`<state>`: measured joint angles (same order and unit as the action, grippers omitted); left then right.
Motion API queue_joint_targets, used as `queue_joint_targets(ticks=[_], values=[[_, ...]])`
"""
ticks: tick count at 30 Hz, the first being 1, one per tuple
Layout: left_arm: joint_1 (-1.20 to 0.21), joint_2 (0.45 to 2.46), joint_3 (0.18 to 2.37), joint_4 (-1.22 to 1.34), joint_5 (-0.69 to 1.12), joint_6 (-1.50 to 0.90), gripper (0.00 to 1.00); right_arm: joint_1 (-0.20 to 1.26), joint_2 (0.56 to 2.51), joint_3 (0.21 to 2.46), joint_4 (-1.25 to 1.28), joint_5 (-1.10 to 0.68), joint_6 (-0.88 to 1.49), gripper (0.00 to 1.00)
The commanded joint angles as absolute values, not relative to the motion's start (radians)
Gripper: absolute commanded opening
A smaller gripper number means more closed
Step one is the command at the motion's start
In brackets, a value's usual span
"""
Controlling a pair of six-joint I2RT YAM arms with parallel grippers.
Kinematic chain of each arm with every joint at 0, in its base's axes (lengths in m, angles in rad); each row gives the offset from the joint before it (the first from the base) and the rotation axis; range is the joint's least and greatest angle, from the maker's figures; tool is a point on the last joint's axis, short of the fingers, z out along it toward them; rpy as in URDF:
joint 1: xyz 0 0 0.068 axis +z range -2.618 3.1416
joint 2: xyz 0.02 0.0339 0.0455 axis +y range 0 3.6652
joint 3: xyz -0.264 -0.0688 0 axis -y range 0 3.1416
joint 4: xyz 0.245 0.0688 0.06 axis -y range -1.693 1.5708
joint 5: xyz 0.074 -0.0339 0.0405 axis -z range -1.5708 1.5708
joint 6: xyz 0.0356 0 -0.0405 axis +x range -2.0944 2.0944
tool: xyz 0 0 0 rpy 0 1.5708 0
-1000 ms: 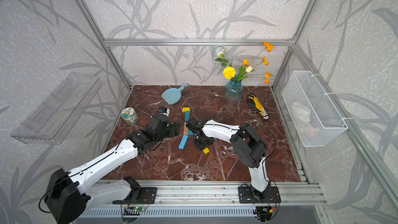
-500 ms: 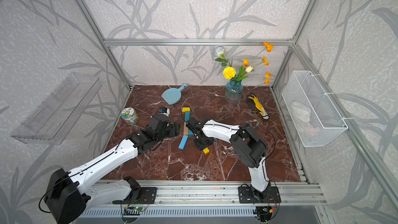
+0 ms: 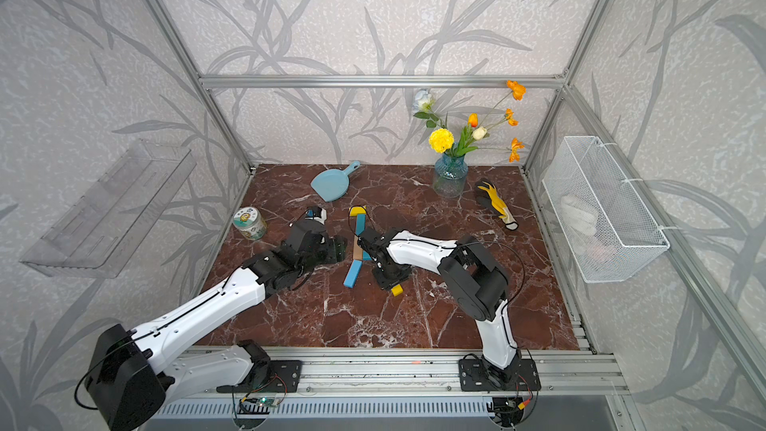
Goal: Assemble a giraffe with building blocks
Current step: Assemble the building block at the center of the board.
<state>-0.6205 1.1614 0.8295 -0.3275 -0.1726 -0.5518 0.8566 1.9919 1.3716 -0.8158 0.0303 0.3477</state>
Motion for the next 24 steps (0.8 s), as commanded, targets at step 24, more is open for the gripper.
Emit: queue_joint_targets(ticks=[24], values=[[-0.614, 1.146, 0.836, -0.324, -0.173, -0.545, 0.76, 0.850, 2.064, 1.449, -0.849, 0.077, 0.396, 0.32]])
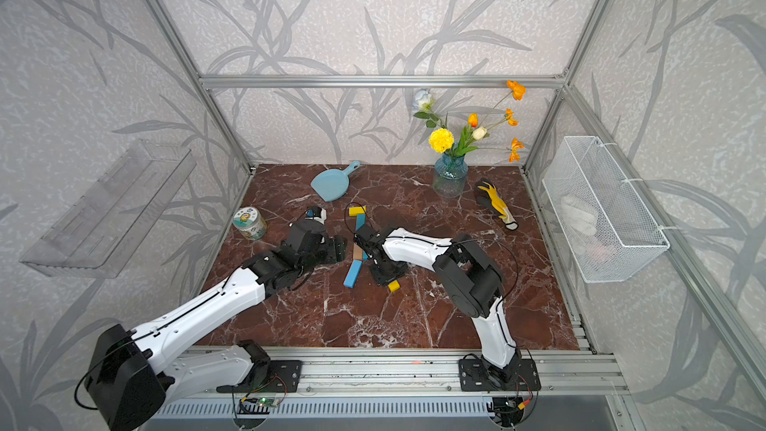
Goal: Assemble a giraffe with building blocks
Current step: Assemble the building block at the center of the board.
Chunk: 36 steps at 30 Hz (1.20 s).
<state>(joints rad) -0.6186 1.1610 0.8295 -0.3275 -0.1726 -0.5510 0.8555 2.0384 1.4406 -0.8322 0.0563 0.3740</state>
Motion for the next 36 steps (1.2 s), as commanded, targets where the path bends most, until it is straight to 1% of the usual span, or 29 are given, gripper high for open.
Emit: queue_joint_targets(ticks=[1, 12, 36], values=[[-0.614, 1.146, 0.837, -0.324, -0.173, -0.546, 0.76, 0.847, 2.060, 1.444, -0.847, 0.076, 0.398, 0.32], [-0.612, 1.147, 0.838, -0.322, -0.174, -0.545, 0.76, 0.819, 2.047, 1.416, -0.812, 0.012, 0.423, 0.32], [-0.613, 1.149, 0.840, -0.324, -0.174, -0.545, 0.76, 0.798, 2.064, 1.417, -0.811, 0.014, 0.430, 0.33]])
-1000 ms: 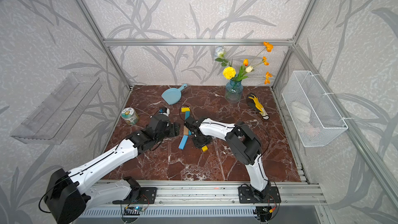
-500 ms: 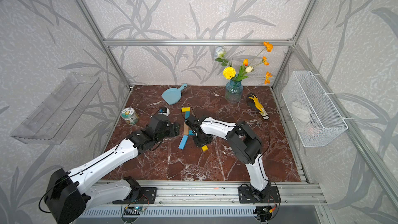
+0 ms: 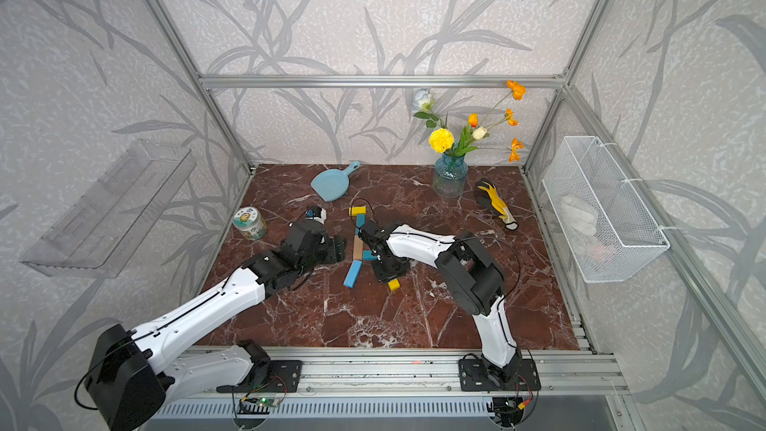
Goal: Assemble a giraffe with building blocks
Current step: Assemble the building block at the center of the board.
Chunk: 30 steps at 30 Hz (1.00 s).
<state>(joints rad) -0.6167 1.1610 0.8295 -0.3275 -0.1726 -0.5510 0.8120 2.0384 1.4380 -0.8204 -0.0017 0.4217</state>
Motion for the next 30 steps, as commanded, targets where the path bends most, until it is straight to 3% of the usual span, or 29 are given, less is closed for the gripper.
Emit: queue_joint_targets(ticks=[1, 22, 24, 26, 30], values=[[-0.612, 1.149, 0.840, -0.324, -0.173, -0.545, 0.76, 0.798, 2.066, 1.417, -0.811, 0.015, 0.430, 0.33], [-0.612, 1.152, 0.844, -0.324, -0.170, -0.545, 0.76, 0.790, 2.083, 1.439, -0.816, 0.014, 0.419, 0.35], [-0.610, 1.152, 0.844, -0.322, -0.171, -0.545, 0.76, 0.790, 2.084, 1.437, -0.812, 0.005, 0.414, 0.42], [-0.610, 1.154, 0.845, -0.322, -0.169, -0.545, 0.77, 0.790, 2.082, 1.436, -0.807, -0.008, 0.403, 0.59], [-0.610, 1.157, 0.847, -0.330, -0.172, -0.543, 0.90, 0.794, 2.041, 1.412, -0.786, -0.023, 0.388, 0.88]])
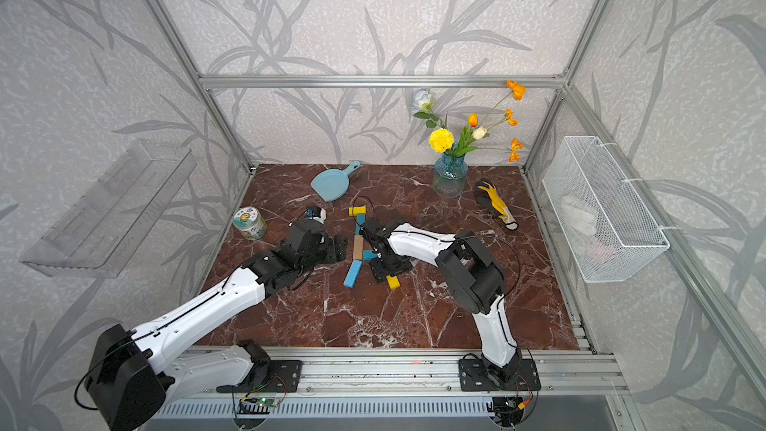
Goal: Assemble a giraffe with building blocks
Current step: Assemble the building block at the center of the board, then reset both arms
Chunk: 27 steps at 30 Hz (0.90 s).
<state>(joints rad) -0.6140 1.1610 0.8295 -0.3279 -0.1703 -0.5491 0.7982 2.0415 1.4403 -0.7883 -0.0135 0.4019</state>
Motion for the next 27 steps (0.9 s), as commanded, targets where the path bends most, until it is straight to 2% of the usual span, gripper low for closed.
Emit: queue_joint_targets(ticks=[1, 3, 4, 7, 11, 14, 16, 17, 19, 21, 22, 24, 27], values=[[-0.610, 1.157, 0.848, -0.330, -0.176, -0.542, 0.99, 0.797, 2.018, 1.411, -0.788, -0.020, 0.380, 0.91], [-0.609, 1.152, 0.849, -0.334, -0.191, -0.544, 1.00, 0.804, 1.955, 1.409, -0.802, 0.005, 0.366, 0.94], [-0.609, 1.147, 0.848, -0.336, -0.202, -0.545, 1.00, 0.805, 1.907, 1.404, -0.805, 0.024, 0.359, 1.00], [-0.606, 1.107, 0.853, -0.364, -0.281, -0.552, 1.00, 0.805, 1.746, 1.390, -0.816, 0.091, 0.329, 0.99], [-0.548, 0.994, 0.780, -0.319, -0.382, -0.539, 1.00, 0.758, 1.491, 1.303, -0.751, 0.289, 0.282, 0.99], [-0.485, 0.928, 0.692, -0.252, -0.530, -0.547, 1.00, 0.590, 1.292, 1.084, -0.522, 0.363, 0.263, 0.99], [-0.466, 0.925, 0.626, -0.191, -0.721, -0.537, 1.00, 0.475, 1.183, 0.903, -0.311, 0.395, 0.211, 0.99], [-0.462, 0.936, 0.599, -0.151, -0.810, -0.521, 1.00, 0.450, 1.143, 0.826, -0.226, 0.426, 0.160, 0.99], [-0.453, 0.982, 0.525, 0.011, -1.018, -0.444, 1.00, 0.434, 1.092, 0.623, 0.108, 0.498, -0.014, 0.99], [-0.420, 1.037, 0.467, 0.174, -1.016, -0.311, 1.00, 0.423, 1.112, 0.495, 0.350, 0.533, -0.146, 0.99], [-0.389, 1.067, 0.456, 0.248, -0.983, -0.258, 1.00, 0.406, 1.143, 0.482, 0.374, 0.557, -0.151, 0.99], [-0.348, 1.094, 0.527, 0.112, -0.892, -0.274, 1.00, 0.374, 1.188, 0.497, 0.340, 0.558, -0.110, 0.99], [-0.322, 1.162, 0.502, 0.236, -0.841, -0.168, 1.00, 0.346, 1.252, 0.445, 0.503, 0.525, -0.118, 0.99]])
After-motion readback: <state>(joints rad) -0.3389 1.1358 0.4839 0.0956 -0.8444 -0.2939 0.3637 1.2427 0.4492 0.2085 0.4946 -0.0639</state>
